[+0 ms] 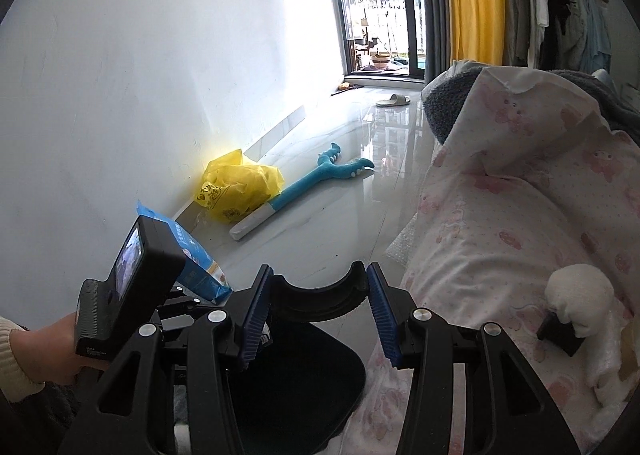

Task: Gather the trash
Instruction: 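Carry the black pack with the left tool over the black bin, then open the left tool to drop the black pack into the bin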

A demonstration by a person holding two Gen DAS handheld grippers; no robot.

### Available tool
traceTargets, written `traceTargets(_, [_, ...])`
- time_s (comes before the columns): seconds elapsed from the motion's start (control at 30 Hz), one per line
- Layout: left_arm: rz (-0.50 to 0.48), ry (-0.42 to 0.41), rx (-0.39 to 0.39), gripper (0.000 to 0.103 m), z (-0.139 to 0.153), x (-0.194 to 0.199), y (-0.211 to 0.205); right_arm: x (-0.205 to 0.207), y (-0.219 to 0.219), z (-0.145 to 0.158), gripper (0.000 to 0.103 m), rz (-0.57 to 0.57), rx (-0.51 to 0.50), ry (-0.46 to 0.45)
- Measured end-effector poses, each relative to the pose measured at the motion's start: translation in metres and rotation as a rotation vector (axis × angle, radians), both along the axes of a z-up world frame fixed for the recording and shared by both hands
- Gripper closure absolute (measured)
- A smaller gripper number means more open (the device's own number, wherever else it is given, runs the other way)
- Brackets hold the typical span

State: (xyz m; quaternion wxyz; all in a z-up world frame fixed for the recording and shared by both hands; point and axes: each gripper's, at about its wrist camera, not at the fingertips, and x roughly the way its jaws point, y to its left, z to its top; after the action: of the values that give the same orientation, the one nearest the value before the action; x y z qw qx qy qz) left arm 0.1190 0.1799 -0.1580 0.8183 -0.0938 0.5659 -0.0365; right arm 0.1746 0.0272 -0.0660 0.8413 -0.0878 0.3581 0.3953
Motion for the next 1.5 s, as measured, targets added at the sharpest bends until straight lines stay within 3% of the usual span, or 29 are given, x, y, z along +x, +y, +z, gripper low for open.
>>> traceTargets(0.2, [-0.001,0.060,-0.005,0.041,-0.014,-0.008,0.015,-0.005,0.025,-0.009,0.054,0.027,-0.019,0.015])
traceTargets(0.4, [-0.005,0.024,0.004,0.028,-0.004,-0.017,0.024,-0.005,0.039,-0.030,0.054,0.037,-0.077,0.055])
traceTargets(0.6, [0.014,-0.072,0.046,0.026,0.020,-0.024,0.031,0.001,0.046,-0.056,0.054,0.020,-0.123,0.124])
traceTargets(0.73, [0.045,-0.191,0.109,0.026,0.042,-0.032,0.036,0.004,0.051,-0.070,0.054,0.013,-0.146,0.156])
traceTargets(0.93, [0.098,-0.327,0.107,0.026,0.068,-0.041,0.050,0.006,0.064,-0.090,0.054,0.008,-0.169,0.202])
traceTargets(1.2, [0.109,-0.510,0.162,0.026,0.104,-0.054,0.054,0.001,0.081,-0.126,0.054,0.026,-0.240,0.255])
traceTargets(1.33, [0.118,-0.575,0.189,0.026,0.118,-0.060,0.053,0.001,0.087,-0.145,0.054,0.025,-0.282,0.270])
traceTargets(1.5, [0.127,-0.625,0.163,0.025,0.134,-0.061,0.052,0.002,0.086,-0.161,0.054,0.019,-0.324,0.297])
